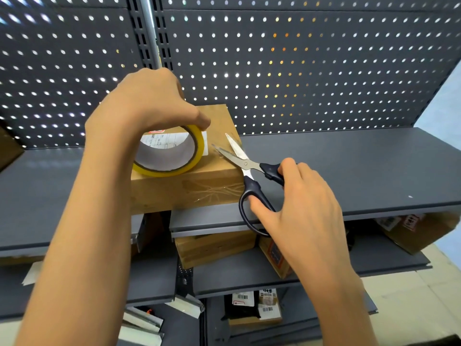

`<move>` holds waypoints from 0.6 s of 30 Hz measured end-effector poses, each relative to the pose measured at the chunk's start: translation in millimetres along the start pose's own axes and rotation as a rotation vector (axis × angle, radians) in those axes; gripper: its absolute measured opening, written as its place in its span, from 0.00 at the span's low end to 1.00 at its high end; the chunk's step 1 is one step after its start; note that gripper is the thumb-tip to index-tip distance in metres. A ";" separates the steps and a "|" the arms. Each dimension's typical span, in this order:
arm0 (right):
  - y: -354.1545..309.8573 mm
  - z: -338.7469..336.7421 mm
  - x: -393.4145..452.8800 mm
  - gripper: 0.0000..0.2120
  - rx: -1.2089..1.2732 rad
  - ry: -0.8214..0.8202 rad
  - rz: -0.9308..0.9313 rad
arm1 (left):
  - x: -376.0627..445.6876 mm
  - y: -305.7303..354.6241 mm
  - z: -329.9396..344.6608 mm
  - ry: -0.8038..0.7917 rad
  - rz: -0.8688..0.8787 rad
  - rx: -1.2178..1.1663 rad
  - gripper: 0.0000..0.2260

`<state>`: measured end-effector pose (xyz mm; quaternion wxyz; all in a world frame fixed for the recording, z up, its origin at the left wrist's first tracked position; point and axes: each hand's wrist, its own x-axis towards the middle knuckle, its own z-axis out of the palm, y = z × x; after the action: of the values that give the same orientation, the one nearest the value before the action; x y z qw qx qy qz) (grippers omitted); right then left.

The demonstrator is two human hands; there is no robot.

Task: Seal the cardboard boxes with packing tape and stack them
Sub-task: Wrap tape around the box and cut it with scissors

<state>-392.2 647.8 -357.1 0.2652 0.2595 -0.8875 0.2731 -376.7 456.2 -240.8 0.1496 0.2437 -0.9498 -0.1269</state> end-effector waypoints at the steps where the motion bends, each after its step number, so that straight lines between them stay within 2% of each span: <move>1: 0.0 -0.3 0.4 0.15 0.001 -0.003 0.003 | -0.2 0.0 0.2 0.003 0.002 0.001 0.25; 13: -4.0 -2.5 5.2 0.13 0.062 -0.165 0.049 | -3.7 1.3 -1.6 0.011 0.000 0.003 0.24; 18: -6.9 -2.7 7.4 0.12 0.063 -0.151 0.036 | -3.6 2.0 -1.3 0.010 -0.001 0.015 0.25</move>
<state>-392.5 642.2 -348.2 0.1844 0.2713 -0.9005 0.2854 -374.1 459.5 -239.8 0.1526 0.2460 -0.9498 -0.1184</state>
